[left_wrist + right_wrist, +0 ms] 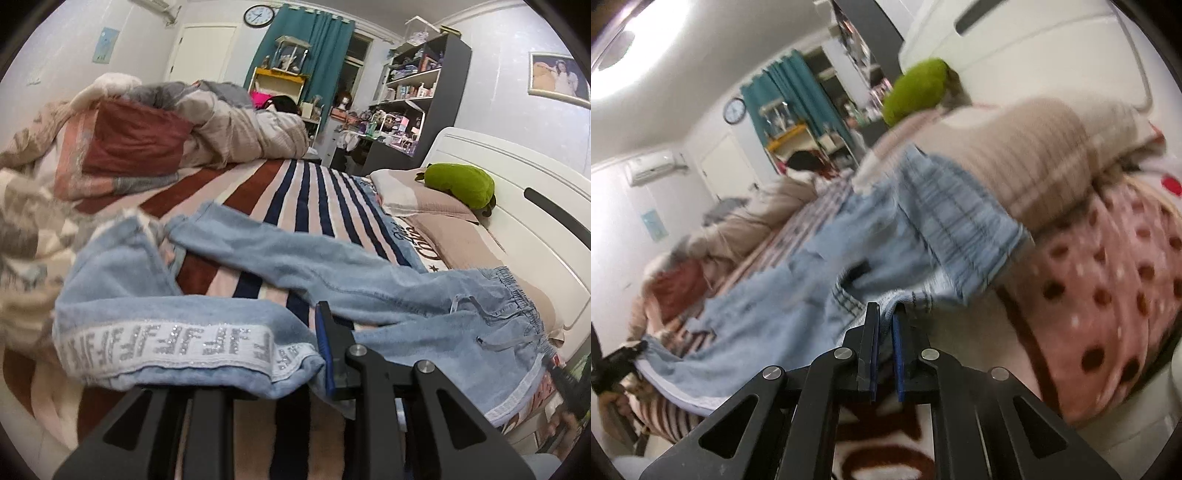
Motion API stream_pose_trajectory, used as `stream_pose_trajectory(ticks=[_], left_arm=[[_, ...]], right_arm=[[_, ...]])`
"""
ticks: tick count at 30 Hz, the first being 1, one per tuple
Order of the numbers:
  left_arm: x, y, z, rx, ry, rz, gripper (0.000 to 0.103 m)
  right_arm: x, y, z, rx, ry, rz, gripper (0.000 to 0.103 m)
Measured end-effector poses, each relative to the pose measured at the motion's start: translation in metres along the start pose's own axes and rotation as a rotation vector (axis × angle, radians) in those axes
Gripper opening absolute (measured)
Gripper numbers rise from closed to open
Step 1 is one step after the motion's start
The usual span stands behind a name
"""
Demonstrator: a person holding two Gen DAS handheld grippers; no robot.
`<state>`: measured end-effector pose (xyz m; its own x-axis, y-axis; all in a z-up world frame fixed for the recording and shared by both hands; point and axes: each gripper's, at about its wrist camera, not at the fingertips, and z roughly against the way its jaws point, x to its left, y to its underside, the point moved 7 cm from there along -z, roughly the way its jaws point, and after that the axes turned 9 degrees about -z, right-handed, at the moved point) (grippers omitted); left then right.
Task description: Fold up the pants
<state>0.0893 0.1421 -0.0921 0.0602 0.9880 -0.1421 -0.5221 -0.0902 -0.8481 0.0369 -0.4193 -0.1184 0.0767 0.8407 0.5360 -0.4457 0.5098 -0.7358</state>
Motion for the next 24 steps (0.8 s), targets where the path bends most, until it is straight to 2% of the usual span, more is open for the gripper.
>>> stream_pose_trajectory(ticks=[6, 10, 14, 18, 21, 24], left_arm=[[0.003, -0.043, -0.014, -0.037, -0.012, -0.063, 0.02], [0.012, -0.073, -0.036, -0.03, -0.017, -0.076, 0.02], [0.017, -0.093, -0.067, -0.003, -0.038, -0.115, 0.02], [0.025, -0.107, -0.11, 0.053, -0.043, -0.112, 0.02], [0.025, -0.106, -0.137, 0.092, -0.044, -0.13, 0.02], [0.024, -0.104, -0.144, 0.088, -0.039, -0.135, 0.02]], right_arm=[[0.041, -0.047, -0.007, -0.06, -0.036, 0.088, 0.001], [0.063, -0.084, -0.028, -0.085, -0.022, 0.149, 0.001], [0.08, -0.11, -0.062, -0.073, 0.005, 0.21, 0.0], [0.086, -0.129, -0.095, -0.076, 0.059, 0.272, 0.0], [0.089, -0.142, -0.124, -0.022, 0.047, 0.299, 0.0], [0.103, -0.134, -0.139, 0.071, -0.016, 0.379, 0.002]])
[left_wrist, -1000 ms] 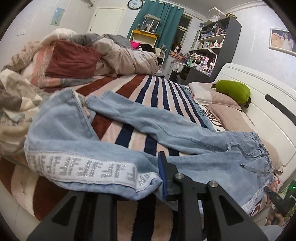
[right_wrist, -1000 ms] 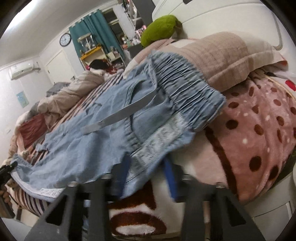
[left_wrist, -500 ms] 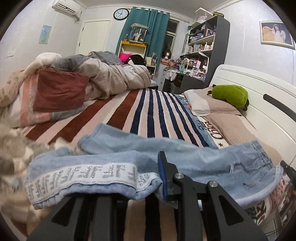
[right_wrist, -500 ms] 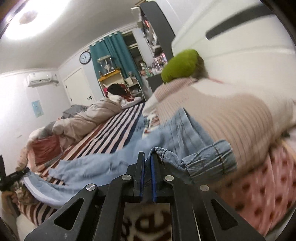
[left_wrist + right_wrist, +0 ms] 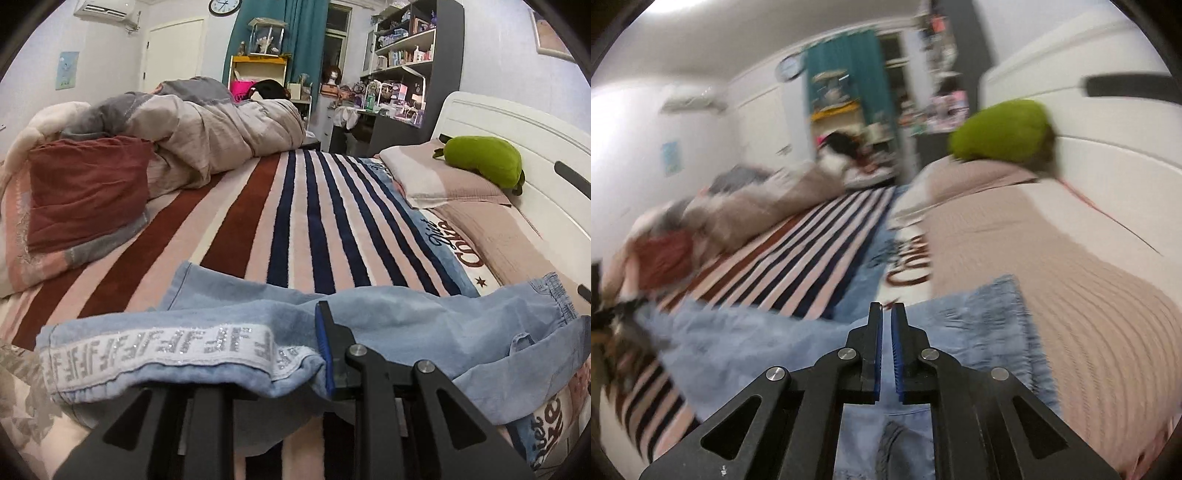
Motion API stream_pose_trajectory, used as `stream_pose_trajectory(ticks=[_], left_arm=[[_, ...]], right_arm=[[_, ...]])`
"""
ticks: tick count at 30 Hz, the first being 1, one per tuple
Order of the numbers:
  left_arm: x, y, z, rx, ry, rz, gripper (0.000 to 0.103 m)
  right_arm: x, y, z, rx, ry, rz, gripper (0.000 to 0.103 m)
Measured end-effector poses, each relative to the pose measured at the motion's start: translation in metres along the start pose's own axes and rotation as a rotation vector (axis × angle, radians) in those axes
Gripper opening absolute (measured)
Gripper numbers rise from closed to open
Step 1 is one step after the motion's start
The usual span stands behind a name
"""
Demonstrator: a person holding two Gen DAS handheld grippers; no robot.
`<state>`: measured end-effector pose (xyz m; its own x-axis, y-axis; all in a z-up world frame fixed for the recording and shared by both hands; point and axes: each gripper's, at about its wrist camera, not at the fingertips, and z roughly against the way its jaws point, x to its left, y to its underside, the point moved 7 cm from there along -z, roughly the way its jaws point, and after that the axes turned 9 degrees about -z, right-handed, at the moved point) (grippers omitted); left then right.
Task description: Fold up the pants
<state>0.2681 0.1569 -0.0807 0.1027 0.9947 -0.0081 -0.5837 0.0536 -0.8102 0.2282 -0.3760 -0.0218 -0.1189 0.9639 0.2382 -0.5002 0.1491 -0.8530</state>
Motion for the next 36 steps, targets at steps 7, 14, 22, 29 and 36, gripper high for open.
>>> stream_pose_trajectory(ticks=[7, 14, 22, 29, 36], left_arm=[[-0.003, 0.002, 0.009, -0.011, 0.002, -0.024, 0.02], [-0.006, 0.005, 0.018, -0.011, -0.005, -0.027, 0.02], [-0.012, 0.006, 0.018, -0.004, -0.019, -0.04, 0.02], [-0.016, 0.007, 0.018, -0.007, -0.025, -0.063, 0.02], [-0.016, 0.007, 0.011, 0.009, -0.039, -0.048, 0.02]], right_arm=[[0.017, 0.028, 0.001, 0.206, 0.051, 0.278, 0.05], [-0.009, 0.039, 0.02, 0.351, 0.115, 0.372, 0.077], [-0.034, 0.062, 0.037, 0.384, 0.126, 0.377, 0.091], [-0.039, 0.079, 0.042, 0.422, 0.094, 0.42, 0.041], [-0.018, 0.062, 0.047, 0.236, 0.075, 0.337, 0.008]])
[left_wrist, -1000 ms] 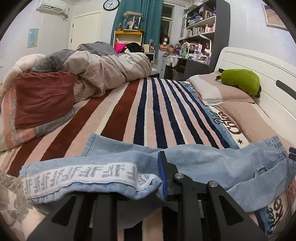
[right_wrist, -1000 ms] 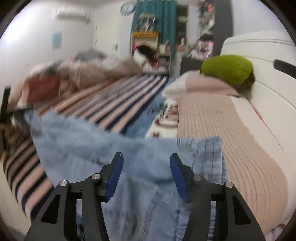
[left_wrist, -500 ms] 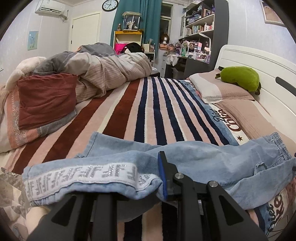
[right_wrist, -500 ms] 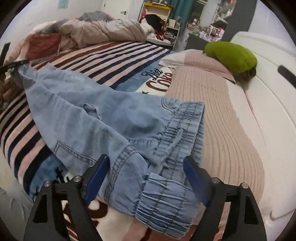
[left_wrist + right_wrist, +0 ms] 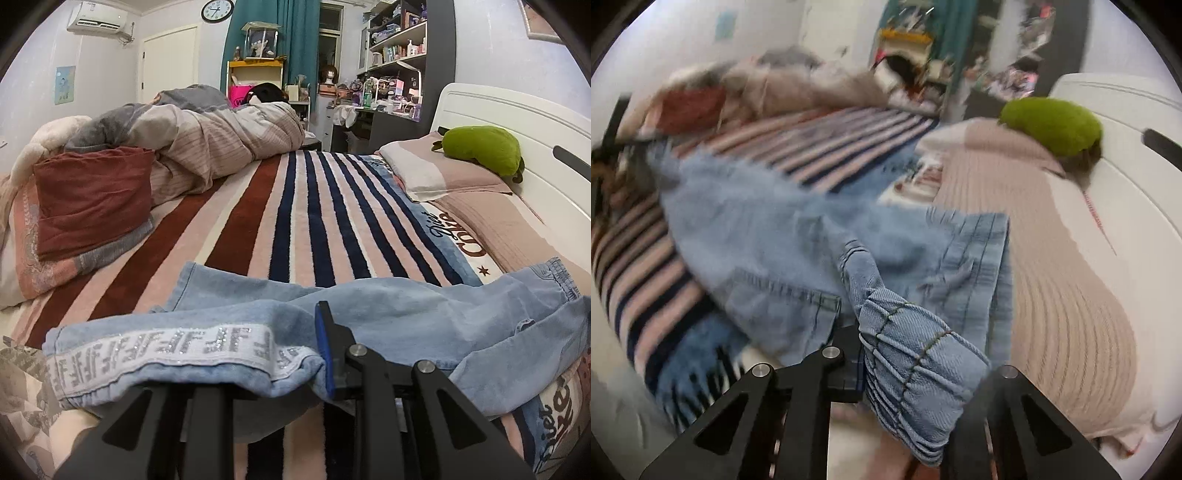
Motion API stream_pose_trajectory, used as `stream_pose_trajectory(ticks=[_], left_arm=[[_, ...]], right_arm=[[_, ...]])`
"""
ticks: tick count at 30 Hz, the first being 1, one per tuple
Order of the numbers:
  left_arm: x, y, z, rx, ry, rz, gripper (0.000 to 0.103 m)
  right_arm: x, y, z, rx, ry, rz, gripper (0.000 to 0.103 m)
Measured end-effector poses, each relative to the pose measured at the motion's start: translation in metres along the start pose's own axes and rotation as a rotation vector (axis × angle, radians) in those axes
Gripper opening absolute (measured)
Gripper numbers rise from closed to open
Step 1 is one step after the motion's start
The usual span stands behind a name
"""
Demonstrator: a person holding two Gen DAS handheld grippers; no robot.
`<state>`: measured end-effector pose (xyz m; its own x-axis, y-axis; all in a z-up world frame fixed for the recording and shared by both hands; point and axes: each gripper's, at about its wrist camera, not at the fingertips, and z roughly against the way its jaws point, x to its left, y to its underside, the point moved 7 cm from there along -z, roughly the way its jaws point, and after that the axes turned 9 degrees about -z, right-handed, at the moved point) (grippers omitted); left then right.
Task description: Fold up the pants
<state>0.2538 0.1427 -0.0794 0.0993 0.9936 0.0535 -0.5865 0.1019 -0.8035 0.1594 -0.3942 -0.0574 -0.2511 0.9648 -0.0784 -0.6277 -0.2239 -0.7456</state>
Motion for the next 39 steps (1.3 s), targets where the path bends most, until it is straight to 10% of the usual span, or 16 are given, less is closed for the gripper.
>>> stream_pose_trajectory(ticks=[10, 29, 36, 39], left_arm=[[0.005, -0.006, -0.014, 0.027, -0.015, 0.013, 0.02], [0.019, -0.042, -0.094, 0.117, -0.006, -0.017, 0.024], [0.025, -0.048, -0.118, 0.146, -0.109, -0.068, 0.075], [0.031, -0.048, -0.12, 0.145, -0.161, -0.077, 0.088]], right_arm=[[-0.011, -0.061, 0.002, -0.243, -0.012, -0.172, 0.006], [-0.05, -0.114, -0.054, -0.185, 0.077, -0.255, 0.006], [-0.052, -0.118, -0.085, -0.115, 0.167, -0.211, 0.008], [-0.054, -0.115, -0.096, -0.089, 0.211, -0.187, 0.026]])
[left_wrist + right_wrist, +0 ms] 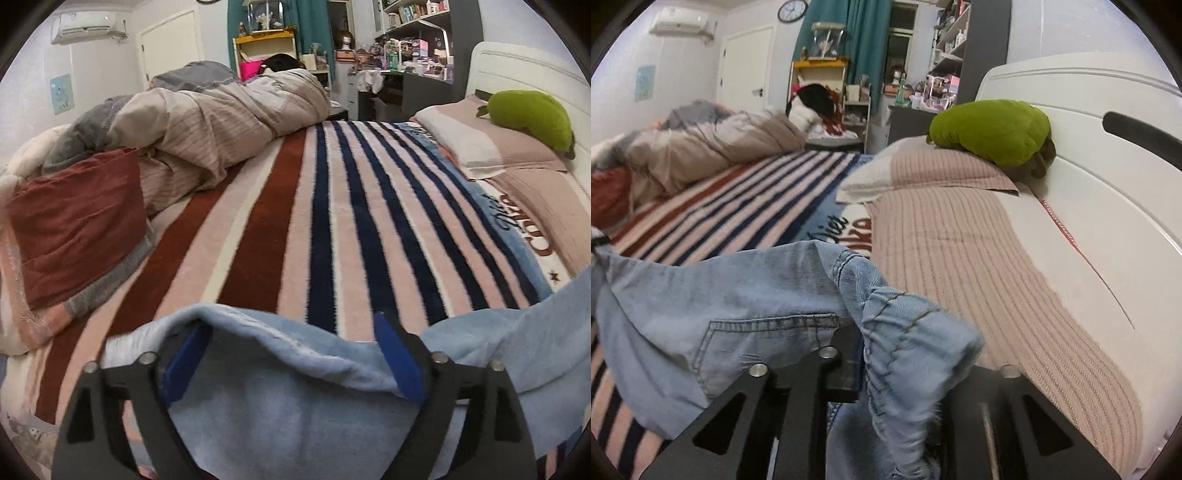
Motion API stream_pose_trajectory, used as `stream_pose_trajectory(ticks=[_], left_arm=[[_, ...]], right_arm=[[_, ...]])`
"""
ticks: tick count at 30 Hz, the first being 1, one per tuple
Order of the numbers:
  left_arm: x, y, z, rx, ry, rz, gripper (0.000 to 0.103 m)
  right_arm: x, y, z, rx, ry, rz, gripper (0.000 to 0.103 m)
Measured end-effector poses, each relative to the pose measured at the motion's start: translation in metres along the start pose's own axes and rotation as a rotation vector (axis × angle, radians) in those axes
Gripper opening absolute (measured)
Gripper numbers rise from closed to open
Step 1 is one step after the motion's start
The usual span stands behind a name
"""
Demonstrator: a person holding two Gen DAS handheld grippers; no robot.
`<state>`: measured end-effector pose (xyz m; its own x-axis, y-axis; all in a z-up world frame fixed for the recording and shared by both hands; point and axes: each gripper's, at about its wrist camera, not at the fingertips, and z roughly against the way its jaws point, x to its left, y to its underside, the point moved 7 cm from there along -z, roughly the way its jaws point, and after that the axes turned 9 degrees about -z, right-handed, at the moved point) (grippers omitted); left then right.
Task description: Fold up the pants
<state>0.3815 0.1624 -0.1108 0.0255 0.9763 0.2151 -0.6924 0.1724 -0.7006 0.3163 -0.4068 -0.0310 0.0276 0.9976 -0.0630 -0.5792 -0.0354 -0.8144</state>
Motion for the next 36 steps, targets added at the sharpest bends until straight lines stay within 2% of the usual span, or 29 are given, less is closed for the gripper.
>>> stream_pose_trajectory(ticks=[2, 3, 5, 7, 9, 11, 15, 16, 19, 21, 23, 28, 32, 36], left_arm=[[0.009, -0.001, 0.0, 0.008, -0.092, -0.024, 0.091], [0.013, -0.003, 0.001, 0.001, -0.13, -0.041, 0.093], [0.026, -0.009, 0.005, -0.011, -0.193, -0.066, 0.094], [0.037, -0.01, 0.01, -0.002, -0.204, -0.053, 0.094], [0.043, -0.003, 0.022, -0.004, -0.148, -0.02, 0.094], [0.044, 0.009, 0.032, 0.01, -0.087, 0.023, 0.095], [0.036, 0.051, 0.048, 0.059, 0.052, 0.131, 0.095], [0.033, 0.061, 0.049, 0.073, 0.081, 0.157, 0.095], [0.021, 0.092, 0.047, 0.134, 0.187, 0.238, 0.095], [0.01, 0.11, 0.046, 0.16, 0.271, 0.298, 0.095], [0.004, 0.118, 0.043, 0.171, 0.323, 0.346, 0.095], [-0.009, 0.125, 0.026, 0.187, 0.362, 0.393, 0.095], [-0.01, 0.125, 0.013, 0.183, 0.366, 0.425, 0.094], [-0.006, 0.119, -0.002, 0.154, 0.34, 0.447, 0.094]], right_arm=[[0.0, 0.002, -0.003, 0.0, 0.025, 0.023, 0.058], [-0.001, 0.003, -0.005, 0.001, 0.032, 0.025, 0.064], [-0.005, 0.003, -0.005, 0.005, 0.031, 0.008, 0.068], [-0.01, 0.002, -0.005, 0.016, 0.021, -0.022, 0.068], [-0.014, 0.003, -0.001, 0.016, 0.025, -0.042, 0.069], [-0.017, 0.006, 0.006, 0.012, 0.03, -0.05, 0.077], [-0.028, 0.018, 0.023, 0.024, 0.032, -0.084, 0.078], [-0.032, 0.022, 0.029, 0.033, 0.02, -0.102, 0.079], [-0.038, 0.032, 0.042, 0.049, -0.009, -0.15, 0.092], [-0.039, 0.039, 0.048, 0.067, -0.031, -0.164, 0.092], [-0.039, 0.046, 0.052, 0.079, -0.035, -0.174, 0.093], [-0.045, 0.06, 0.059, 0.092, -0.049, -0.215, 0.093], [-0.057, 0.067, 0.06, 0.09, -0.006, -0.223, 0.093], [-0.053, 0.073, 0.058, 0.104, -0.094, -0.277, 0.092]])
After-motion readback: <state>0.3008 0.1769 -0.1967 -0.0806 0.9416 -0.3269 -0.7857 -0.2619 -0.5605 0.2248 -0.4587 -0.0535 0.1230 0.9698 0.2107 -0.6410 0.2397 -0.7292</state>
